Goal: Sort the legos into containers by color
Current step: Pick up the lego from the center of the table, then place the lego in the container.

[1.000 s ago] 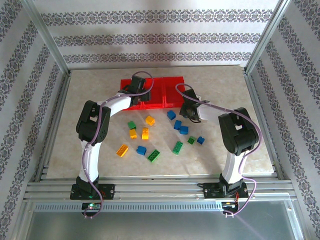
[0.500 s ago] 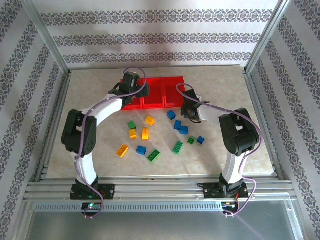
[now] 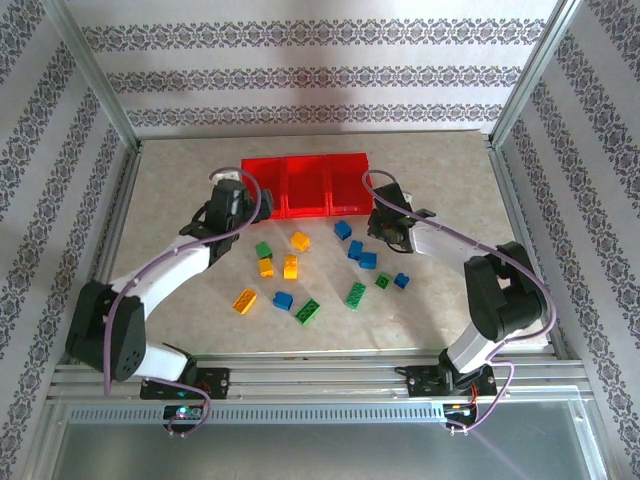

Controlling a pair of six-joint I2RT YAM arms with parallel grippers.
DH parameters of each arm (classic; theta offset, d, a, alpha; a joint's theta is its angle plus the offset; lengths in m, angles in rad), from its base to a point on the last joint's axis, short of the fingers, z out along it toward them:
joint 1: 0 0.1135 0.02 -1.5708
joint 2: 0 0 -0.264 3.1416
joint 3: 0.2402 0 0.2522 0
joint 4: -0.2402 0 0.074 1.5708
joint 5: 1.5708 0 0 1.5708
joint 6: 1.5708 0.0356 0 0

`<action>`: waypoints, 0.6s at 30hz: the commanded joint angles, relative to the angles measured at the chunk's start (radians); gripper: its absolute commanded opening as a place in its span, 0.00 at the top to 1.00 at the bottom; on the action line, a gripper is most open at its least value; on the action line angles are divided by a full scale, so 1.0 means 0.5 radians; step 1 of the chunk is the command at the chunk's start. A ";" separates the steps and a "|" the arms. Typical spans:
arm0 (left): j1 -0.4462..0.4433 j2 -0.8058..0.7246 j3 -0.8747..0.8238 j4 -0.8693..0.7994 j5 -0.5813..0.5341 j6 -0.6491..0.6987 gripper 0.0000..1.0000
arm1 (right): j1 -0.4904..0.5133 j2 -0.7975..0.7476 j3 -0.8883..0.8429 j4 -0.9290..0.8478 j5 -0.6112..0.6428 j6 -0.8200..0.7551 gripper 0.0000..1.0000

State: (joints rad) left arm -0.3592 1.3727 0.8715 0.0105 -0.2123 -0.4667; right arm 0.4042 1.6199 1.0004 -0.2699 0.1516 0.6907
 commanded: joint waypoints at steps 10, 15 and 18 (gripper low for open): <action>-0.010 -0.700 -0.646 0.200 -0.057 -0.183 0.00 | 0.106 0.220 0.635 -0.243 0.058 -0.412 0.96; -0.009 -0.837 -0.723 0.100 -0.082 -0.197 0.00 | 0.106 0.420 0.909 -0.316 0.101 -0.507 0.96; -0.009 -0.906 -0.786 0.100 -0.085 -0.241 0.00 | 0.101 0.544 1.057 -0.365 0.122 -0.555 0.96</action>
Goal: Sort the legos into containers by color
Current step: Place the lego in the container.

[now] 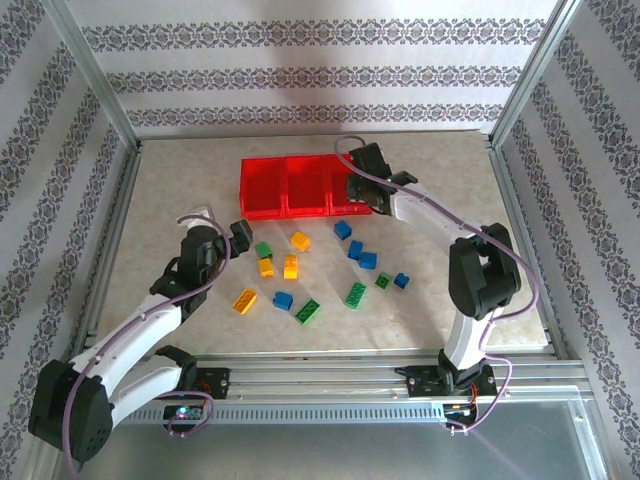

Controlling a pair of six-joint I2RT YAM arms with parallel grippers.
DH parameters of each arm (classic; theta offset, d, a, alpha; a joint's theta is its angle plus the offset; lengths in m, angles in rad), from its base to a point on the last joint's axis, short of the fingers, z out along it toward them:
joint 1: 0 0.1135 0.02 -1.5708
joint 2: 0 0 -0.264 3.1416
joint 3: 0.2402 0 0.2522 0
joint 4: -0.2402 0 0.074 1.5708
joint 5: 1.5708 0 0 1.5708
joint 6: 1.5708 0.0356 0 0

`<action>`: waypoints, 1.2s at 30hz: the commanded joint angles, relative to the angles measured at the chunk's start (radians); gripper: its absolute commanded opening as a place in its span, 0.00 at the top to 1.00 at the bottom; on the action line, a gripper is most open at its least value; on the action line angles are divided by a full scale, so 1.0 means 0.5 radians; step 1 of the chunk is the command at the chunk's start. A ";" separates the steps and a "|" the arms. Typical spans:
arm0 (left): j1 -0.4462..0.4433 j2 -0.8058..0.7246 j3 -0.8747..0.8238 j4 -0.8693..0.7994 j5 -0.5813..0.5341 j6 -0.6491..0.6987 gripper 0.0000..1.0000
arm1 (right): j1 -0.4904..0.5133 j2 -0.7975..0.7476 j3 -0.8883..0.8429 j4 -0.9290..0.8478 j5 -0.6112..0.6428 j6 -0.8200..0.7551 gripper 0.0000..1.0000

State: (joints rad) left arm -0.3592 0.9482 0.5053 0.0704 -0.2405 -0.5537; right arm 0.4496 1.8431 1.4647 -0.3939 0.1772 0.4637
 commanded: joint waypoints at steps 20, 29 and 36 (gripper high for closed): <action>-0.008 -0.272 -0.215 -0.088 0.045 -0.199 0.00 | -0.052 0.626 0.620 -0.240 0.029 -0.213 0.83; -0.008 -0.232 -0.229 -0.122 0.004 -0.307 0.00 | -0.050 0.583 0.605 -0.243 -0.016 -0.207 0.60; -0.006 -0.226 -0.244 -0.089 -0.031 -0.283 0.00 | -0.029 0.368 0.464 -0.237 -0.026 -0.172 0.58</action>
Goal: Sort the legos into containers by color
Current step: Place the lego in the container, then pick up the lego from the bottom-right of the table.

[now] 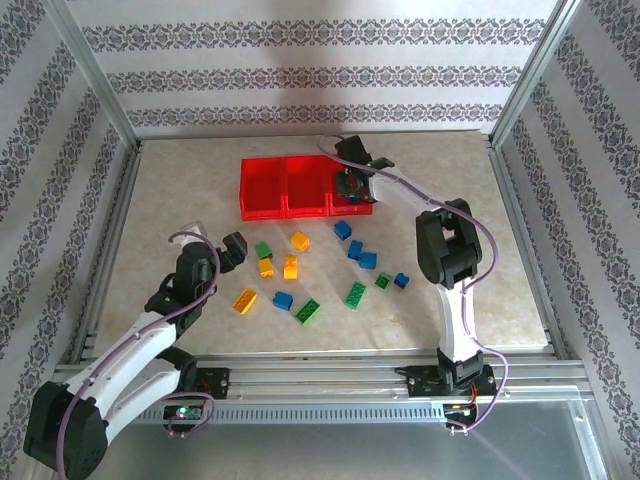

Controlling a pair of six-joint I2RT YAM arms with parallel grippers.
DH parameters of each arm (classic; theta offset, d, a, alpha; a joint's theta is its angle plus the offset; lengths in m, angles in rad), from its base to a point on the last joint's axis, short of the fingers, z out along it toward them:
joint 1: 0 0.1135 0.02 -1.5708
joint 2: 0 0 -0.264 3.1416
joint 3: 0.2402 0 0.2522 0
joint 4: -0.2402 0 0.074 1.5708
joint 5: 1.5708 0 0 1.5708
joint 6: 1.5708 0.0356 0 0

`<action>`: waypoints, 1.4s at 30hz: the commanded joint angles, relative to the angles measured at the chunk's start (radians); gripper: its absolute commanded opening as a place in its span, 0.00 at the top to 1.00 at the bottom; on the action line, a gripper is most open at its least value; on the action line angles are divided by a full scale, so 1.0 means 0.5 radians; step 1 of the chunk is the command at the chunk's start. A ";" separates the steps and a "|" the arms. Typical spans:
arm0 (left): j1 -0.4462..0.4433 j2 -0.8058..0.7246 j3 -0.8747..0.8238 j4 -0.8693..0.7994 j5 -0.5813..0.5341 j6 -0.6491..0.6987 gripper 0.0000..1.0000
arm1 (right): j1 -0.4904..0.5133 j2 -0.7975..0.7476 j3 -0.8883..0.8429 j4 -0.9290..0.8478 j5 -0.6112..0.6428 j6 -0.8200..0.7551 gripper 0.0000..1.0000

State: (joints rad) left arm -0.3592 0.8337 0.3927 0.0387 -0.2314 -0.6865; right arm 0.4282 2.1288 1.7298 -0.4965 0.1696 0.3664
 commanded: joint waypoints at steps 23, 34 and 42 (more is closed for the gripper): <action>0.009 0.341 0.031 0.173 0.037 -0.021 0.00 | 0.021 -1.696 -1.725 -0.434 0.118 0.619 0.52; 0.010 0.565 0.133 0.229 0.145 -0.011 0.00 | -0.147 -1.609 -1.920 -0.248 -0.096 0.773 0.40; 0.009 0.576 0.135 0.240 0.147 -0.011 0.00 | -0.175 -1.431 -1.885 -0.135 -0.126 0.811 0.34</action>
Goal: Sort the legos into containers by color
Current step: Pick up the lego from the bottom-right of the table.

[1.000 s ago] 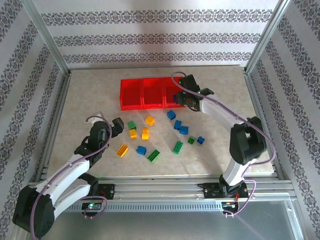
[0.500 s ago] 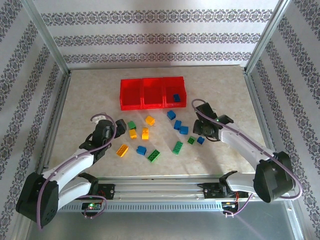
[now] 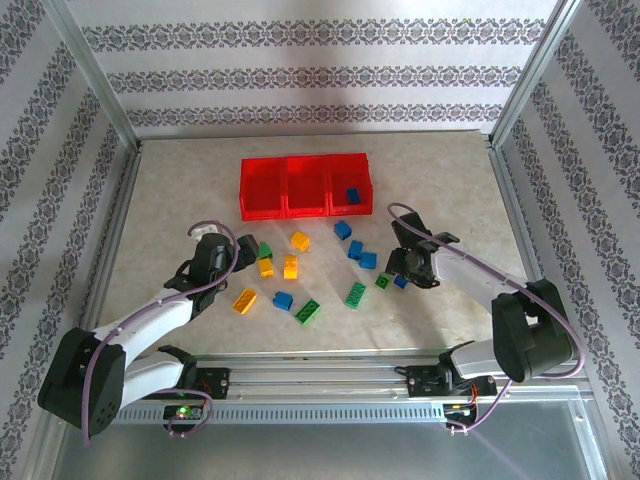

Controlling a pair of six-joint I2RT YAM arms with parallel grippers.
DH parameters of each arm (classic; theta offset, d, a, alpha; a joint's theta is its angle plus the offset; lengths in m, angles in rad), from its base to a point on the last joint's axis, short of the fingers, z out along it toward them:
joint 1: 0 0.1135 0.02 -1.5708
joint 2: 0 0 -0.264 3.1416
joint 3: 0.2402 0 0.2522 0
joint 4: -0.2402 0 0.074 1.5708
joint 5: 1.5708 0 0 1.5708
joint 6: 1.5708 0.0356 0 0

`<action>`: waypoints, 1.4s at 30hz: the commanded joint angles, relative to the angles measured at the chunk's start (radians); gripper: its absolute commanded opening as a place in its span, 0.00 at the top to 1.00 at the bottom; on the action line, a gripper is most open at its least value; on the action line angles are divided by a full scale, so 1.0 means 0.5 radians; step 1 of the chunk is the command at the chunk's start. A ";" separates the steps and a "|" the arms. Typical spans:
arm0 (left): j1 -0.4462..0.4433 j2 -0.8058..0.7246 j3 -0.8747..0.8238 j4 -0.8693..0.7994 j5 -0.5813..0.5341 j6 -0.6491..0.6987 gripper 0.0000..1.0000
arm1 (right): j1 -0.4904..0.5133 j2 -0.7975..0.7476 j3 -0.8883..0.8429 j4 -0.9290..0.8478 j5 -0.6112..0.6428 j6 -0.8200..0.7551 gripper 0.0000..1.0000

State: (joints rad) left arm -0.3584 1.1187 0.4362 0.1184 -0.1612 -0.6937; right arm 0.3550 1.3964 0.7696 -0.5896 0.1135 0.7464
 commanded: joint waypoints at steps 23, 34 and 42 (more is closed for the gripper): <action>0.007 0.055 0.097 0.076 0.022 0.022 0.00 | -0.063 0.011 -0.211 0.145 -0.077 0.164 0.44; 0.007 0.021 0.094 0.039 -0.015 0.028 0.00 | -0.053 0.048 -0.158 0.115 -0.132 0.124 0.54; 0.010 -0.007 0.085 0.021 -0.024 0.022 0.00 | -0.041 0.081 -0.134 0.127 -0.159 0.115 0.66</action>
State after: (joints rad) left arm -0.3584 1.1389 0.4591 0.1204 -0.1589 -0.6930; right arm 0.3233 1.4258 0.6853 -0.5243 0.0532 0.8055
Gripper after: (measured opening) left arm 0.995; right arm 0.354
